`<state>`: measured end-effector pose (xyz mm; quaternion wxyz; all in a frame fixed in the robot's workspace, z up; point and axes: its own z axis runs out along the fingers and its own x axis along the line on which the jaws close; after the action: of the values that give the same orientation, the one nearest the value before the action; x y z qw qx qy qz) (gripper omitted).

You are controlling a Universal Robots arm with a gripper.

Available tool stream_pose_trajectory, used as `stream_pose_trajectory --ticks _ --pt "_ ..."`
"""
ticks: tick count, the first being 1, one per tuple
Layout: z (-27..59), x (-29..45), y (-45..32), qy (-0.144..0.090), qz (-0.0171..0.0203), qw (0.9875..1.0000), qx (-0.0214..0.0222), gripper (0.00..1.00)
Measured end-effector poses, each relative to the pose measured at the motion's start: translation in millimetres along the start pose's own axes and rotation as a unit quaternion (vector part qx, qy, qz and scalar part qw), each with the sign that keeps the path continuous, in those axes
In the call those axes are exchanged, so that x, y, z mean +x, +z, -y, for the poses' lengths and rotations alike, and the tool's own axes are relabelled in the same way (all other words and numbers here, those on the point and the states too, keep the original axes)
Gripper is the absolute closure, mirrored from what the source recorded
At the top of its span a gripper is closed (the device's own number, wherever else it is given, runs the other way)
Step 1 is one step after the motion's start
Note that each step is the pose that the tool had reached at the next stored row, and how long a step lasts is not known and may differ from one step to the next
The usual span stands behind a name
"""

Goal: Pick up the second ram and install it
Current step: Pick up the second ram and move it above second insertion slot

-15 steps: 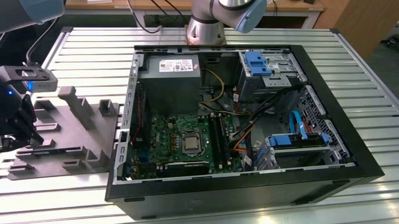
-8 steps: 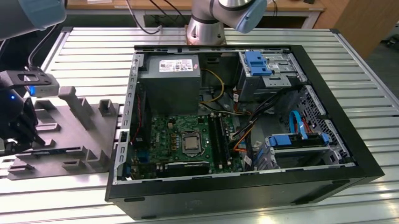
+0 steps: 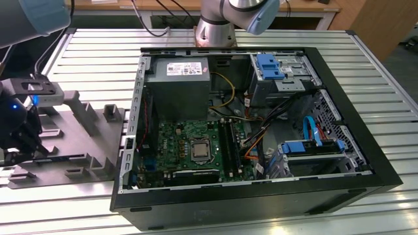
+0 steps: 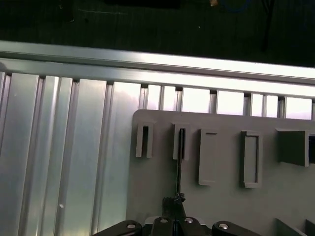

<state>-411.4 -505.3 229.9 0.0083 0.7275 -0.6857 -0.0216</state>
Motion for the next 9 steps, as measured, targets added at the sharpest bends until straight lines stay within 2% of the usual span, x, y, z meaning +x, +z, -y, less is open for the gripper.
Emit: stream_pose_trajectory --ticks 2,9 --pt "0.0 0.0 0.6 0.007 0.0002 1.0 0.0 0.9" --pt "0.1 0.0 1.8 0.008 0.0005 1.0 0.0003 0.9"
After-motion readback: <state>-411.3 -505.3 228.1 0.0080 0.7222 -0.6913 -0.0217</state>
